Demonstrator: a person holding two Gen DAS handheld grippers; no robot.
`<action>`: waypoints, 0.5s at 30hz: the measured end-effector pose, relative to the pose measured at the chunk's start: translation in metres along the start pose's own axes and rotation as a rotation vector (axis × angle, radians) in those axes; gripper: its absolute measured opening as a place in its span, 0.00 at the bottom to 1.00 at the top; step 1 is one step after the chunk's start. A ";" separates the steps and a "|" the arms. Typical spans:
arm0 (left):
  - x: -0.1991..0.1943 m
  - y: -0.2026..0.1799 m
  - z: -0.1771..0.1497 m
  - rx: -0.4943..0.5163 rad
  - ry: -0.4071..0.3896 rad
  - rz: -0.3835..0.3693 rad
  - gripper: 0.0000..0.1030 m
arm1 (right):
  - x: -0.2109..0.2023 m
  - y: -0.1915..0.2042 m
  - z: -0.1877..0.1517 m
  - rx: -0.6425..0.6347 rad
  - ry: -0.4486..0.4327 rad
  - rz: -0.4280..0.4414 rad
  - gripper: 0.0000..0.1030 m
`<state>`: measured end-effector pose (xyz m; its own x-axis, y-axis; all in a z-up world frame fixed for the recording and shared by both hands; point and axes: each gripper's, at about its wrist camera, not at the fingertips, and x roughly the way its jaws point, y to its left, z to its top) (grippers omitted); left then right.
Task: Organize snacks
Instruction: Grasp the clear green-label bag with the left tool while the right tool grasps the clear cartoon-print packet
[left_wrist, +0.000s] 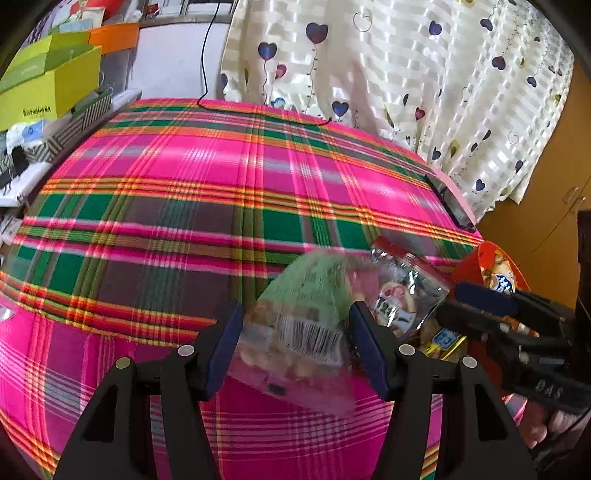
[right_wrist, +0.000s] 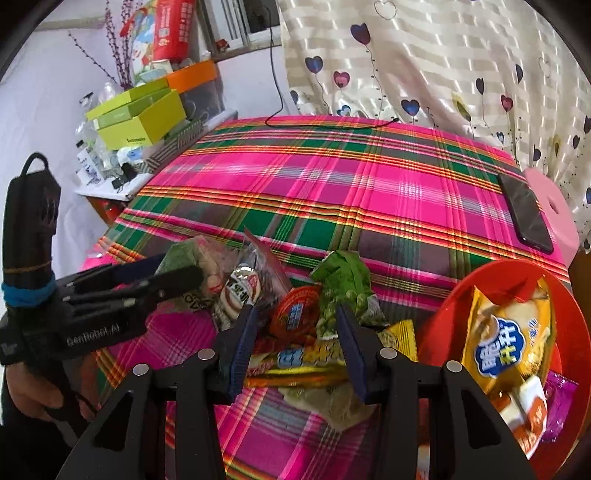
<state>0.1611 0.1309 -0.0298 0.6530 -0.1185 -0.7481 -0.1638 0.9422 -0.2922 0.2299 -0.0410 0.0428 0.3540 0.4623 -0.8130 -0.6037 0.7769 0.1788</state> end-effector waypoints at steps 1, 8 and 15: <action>0.002 0.003 -0.002 -0.007 0.008 0.000 0.59 | 0.002 -0.001 0.001 0.003 0.002 0.001 0.42; -0.010 0.002 -0.007 0.007 -0.042 -0.018 0.44 | 0.015 0.009 0.010 -0.014 0.001 0.033 0.42; -0.031 0.009 -0.013 -0.007 -0.087 0.016 0.30 | 0.020 0.027 0.014 -0.053 -0.011 0.082 0.37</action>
<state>0.1299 0.1388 -0.0165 0.7122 -0.0756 -0.6979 -0.1799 0.9413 -0.2855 0.2303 -0.0051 0.0391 0.3092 0.5285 -0.7907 -0.6682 0.7123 0.2148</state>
